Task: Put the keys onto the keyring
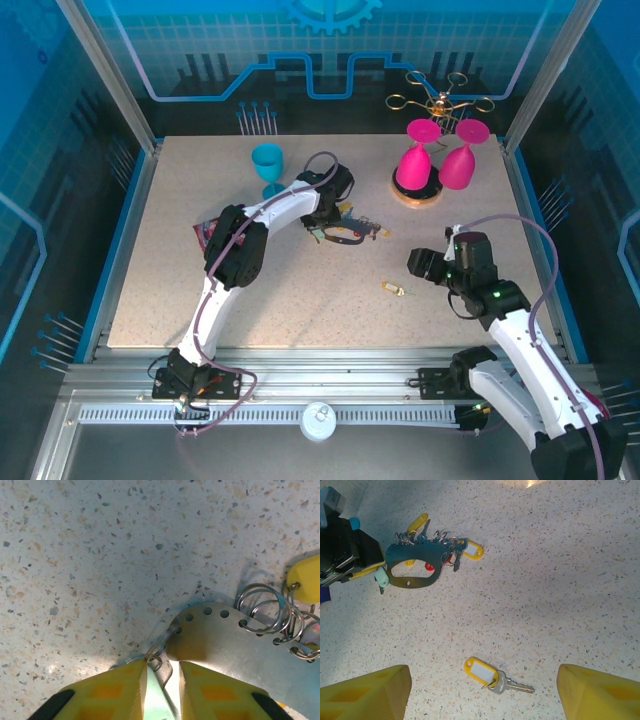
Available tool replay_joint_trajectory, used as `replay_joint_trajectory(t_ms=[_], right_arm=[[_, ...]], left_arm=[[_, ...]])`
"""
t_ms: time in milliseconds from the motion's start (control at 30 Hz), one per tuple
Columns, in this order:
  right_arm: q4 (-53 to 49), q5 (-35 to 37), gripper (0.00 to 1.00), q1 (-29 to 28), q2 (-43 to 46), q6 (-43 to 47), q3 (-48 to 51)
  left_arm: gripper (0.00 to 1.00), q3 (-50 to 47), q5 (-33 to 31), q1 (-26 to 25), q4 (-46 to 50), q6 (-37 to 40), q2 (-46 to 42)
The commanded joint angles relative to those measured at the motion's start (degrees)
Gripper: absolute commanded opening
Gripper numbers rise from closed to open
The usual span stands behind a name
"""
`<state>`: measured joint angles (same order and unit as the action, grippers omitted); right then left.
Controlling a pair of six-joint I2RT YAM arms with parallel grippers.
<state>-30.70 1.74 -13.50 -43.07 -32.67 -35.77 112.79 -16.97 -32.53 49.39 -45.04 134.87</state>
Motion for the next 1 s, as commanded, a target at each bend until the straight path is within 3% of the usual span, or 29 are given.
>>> replay_joint_trajectory(t_ms=[0, 267, 400, 633, 733, 767, 833, 900, 967], right_arm=[[-1.9, 1.0, 0.77, -0.7, 0.8, -0.8, 0.5], [-2.5, 1.2, 0.77, -0.7, 1.5, -0.6, 0.3], [-2.8, 1.2, 0.77, -0.7, 1.7, -0.4, -0.1], [-2.3, 0.8, 0.77, -0.7, 1.3, -0.1, -0.3], [-2.2, 1.0, 0.77, -0.6, 0.7, 0.4, -0.3], [-2.2, 1.0, 0.77, -0.7, 0.5, 0.6, -0.2], [-2.3, 1.1, 0.77, -0.6, 0.2, 0.7, -0.3], [-2.5, 1.1, 0.77, -0.6, 0.1, 0.7, -0.3], [-2.9, 1.2, 0.77, -0.6, 0.3, 0.5, -0.3]], left_arm=[[0.17, 0.6, -1.5, -0.7, 0.7, -1.5, 0.9], [0.0, -0.5, -1.9, -0.8, 0.6, -0.5, 0.3], [0.0, -5.5, -2.9, -1.7, -0.1, 0.0, -3.1], [0.0, -23.2, -3.4, -3.3, -7.6, -0.7, -14.9], [0.0, -22.2, -3.2, -3.5, -7.3, 0.8, -15.9], [0.01, -21.1, -3.2, -3.8, -7.2, 1.7, -15.7], [0.22, -19.0, -3.3, -4.6, -8.4, 3.7, -15.2], [0.36, -15.5, -2.4, -5.5, -9.0, 5.5, -13.5], [0.41, -11.7, -1.0, -6.4, -8.3, 6.4, -10.9]])
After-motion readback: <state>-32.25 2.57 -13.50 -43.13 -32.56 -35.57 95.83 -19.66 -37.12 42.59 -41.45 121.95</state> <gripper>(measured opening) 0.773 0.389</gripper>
